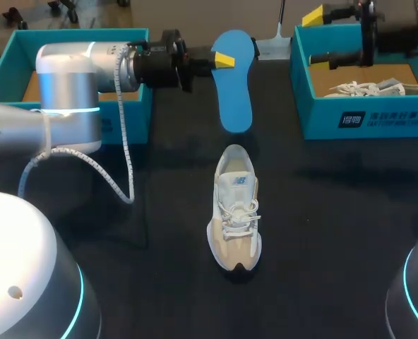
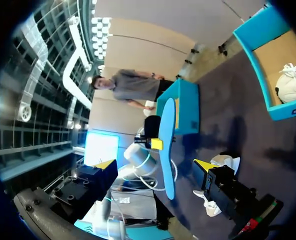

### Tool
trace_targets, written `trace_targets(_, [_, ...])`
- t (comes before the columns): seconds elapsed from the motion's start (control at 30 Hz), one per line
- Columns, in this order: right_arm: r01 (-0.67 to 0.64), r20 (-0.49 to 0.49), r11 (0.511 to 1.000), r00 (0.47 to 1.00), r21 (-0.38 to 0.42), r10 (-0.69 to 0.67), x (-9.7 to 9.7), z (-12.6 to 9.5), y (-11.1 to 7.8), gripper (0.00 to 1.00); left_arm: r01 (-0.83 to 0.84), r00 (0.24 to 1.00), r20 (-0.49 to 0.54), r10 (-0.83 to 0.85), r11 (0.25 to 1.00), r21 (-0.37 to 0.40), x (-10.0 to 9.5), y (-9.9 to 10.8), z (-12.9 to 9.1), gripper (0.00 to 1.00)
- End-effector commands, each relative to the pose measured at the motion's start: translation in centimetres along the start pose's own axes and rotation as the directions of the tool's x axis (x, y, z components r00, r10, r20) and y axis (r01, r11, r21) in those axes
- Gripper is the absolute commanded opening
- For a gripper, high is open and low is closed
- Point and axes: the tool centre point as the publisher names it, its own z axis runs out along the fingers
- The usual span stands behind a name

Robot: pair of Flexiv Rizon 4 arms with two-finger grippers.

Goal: Take the shoe out of the shoebox, open the shoe tongue, remove and reinsert the insole, then place the shoe into the shoebox

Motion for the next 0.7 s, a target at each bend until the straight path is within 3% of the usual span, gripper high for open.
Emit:
trace_targets(0.03, [-0.008, 0.206, 1.0, 0.978, -0.03, 0.014, 2.2, -0.1, -0.6, 1.0, 0.0, 1.0, 0.002, 0.0, 1.0, 0.002, 0.1, 0.1, 0.0, 0.0])
trace_targets(0.27, [0.0, 0.408, 0.999, 0.913, -0.055, 0.022, 4.3, 1.5, -1.1, 1.0, 0.0, 1.0, 0.002, 0.0, 1.0, 0.002, 0.1, 0.1, 0.0, 0.0])
trace_targets(0.37, [-0.011, 0.528, 0.996, 0.848, -0.083, 0.054, 5.1, 2.2, -1.5, 1.0, 0.0, 1.0, 0.002, 0.0, 1.0, 0.002, 0.1, 0.1, 0.0, 0.0])
trace_targets(0.7, [-0.011, 0.528, 0.996, 0.848, -0.083, 0.054, 5.1, 2.2, -1.5, 1.0, 0.0, 1.0, 0.002, 0.0, 1.0, 0.002, 0.1, 0.1, 0.0, 0.0])
